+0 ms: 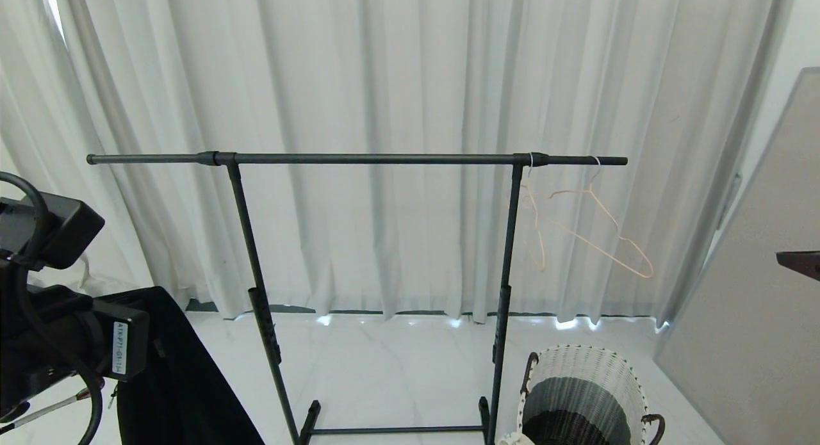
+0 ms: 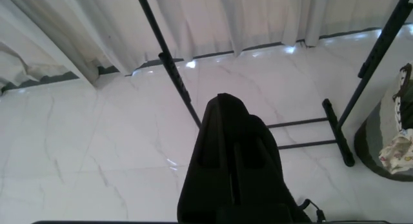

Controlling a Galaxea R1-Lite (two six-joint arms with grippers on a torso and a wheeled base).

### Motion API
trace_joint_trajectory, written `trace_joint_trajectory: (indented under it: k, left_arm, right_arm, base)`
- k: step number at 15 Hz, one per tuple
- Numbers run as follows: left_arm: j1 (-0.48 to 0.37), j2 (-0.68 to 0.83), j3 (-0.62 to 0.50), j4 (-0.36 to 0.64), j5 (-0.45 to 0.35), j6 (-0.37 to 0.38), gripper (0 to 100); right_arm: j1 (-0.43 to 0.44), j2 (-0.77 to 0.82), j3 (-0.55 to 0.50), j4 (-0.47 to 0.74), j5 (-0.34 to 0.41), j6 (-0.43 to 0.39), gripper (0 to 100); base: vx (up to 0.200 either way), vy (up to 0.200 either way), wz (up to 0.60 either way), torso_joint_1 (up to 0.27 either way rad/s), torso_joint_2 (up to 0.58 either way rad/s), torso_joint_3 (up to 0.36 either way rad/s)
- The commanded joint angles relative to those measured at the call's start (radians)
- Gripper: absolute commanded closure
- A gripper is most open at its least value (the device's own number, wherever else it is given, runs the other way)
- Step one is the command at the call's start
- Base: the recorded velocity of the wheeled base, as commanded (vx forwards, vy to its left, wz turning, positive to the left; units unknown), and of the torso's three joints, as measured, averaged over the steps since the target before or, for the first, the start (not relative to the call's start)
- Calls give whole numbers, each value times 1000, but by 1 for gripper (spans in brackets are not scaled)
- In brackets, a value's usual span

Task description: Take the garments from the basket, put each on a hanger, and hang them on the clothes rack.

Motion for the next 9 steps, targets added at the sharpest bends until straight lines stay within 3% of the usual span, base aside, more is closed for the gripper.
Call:
trace_joint_trajectory:
  k: [1,3,9]
  left_arm:
    - [0,0,1,1,0,-1,100]
    - [0,0,-1,1,0,1,100]
    - [-4,-14,31,1,-1,1,100]
  right_arm:
    - [0,-1,2,0,1,-3,0]
    - [0,-2,4,0,1,-5,0]
    - [5,-16,14,0,1,-23,0]
  base:
    - [0,0,0,100,-212,-115]
    - [0,0,0,56,-105,-51]
    - [0,-200,0,7,-8,-6]
